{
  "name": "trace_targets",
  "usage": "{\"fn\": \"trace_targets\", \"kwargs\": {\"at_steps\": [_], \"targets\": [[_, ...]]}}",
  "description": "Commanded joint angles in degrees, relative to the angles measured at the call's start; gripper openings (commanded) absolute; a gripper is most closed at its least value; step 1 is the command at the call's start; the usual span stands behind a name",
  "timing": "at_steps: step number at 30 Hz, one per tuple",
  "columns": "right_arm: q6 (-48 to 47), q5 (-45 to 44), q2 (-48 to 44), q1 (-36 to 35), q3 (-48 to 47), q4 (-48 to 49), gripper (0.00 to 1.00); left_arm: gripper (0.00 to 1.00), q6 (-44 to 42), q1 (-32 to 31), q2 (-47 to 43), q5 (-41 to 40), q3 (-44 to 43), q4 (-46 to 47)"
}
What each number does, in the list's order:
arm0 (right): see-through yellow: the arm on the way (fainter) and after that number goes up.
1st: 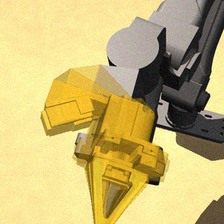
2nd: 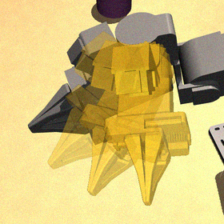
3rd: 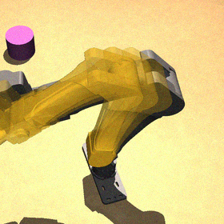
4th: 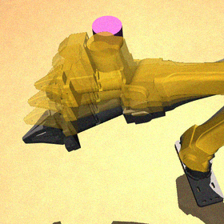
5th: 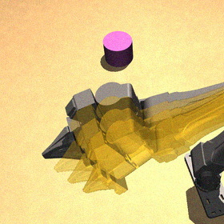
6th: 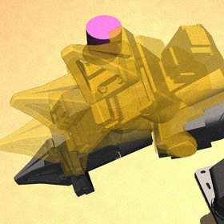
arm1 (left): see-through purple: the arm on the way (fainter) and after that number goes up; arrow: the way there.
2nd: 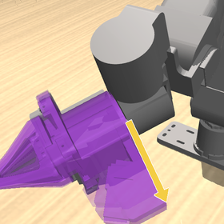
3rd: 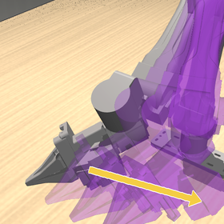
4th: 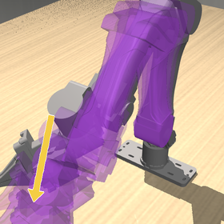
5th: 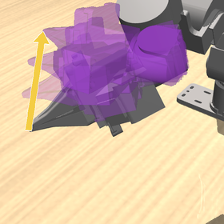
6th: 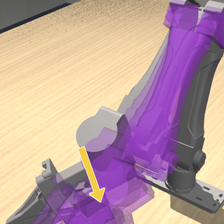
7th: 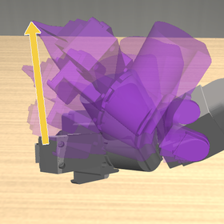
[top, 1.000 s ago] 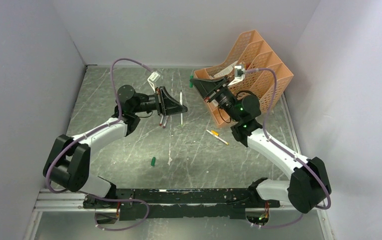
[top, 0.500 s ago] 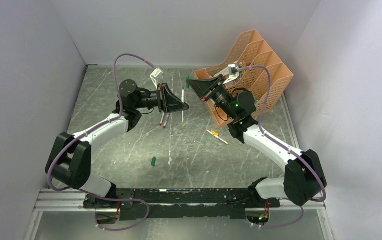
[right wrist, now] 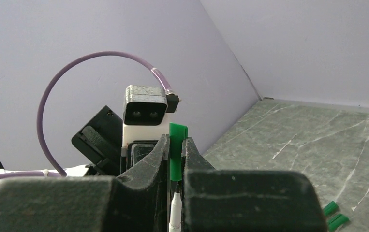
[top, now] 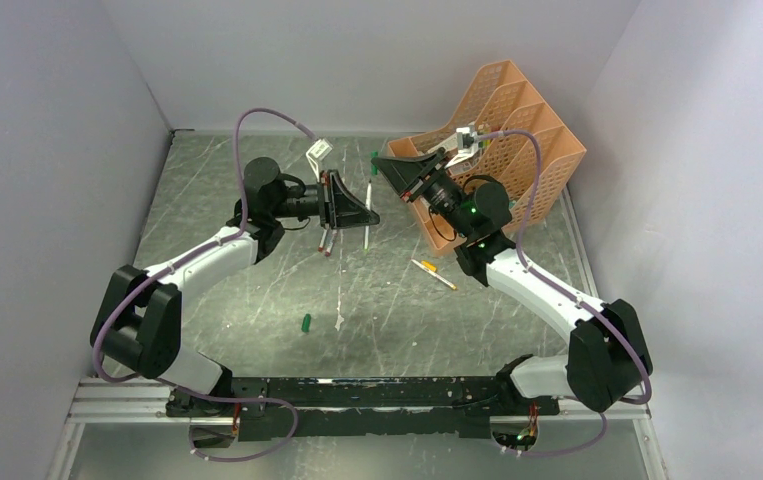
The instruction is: Insert the pens into the pen caps
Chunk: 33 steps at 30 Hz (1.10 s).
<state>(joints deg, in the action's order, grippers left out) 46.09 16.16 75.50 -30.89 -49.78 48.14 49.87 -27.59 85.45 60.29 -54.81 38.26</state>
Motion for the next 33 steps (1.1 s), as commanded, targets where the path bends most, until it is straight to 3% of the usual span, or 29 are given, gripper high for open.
{"fn": "trace_targets", "kwargs": {"at_steps": [1, 33], "targets": [[-0.2, 0.83, 0.15, 0.31, -1.24, 0.67, 0.0, 0.07, -1.59, -0.62, -0.77, 1.15, -1.86, -0.73], [1.7, 1.93, 0.9, 0.22, 2.67, 3.03, 0.0, 0.07, -3.0, -0.97, -1.91, 0.34, -2.32, -2.79]]}}
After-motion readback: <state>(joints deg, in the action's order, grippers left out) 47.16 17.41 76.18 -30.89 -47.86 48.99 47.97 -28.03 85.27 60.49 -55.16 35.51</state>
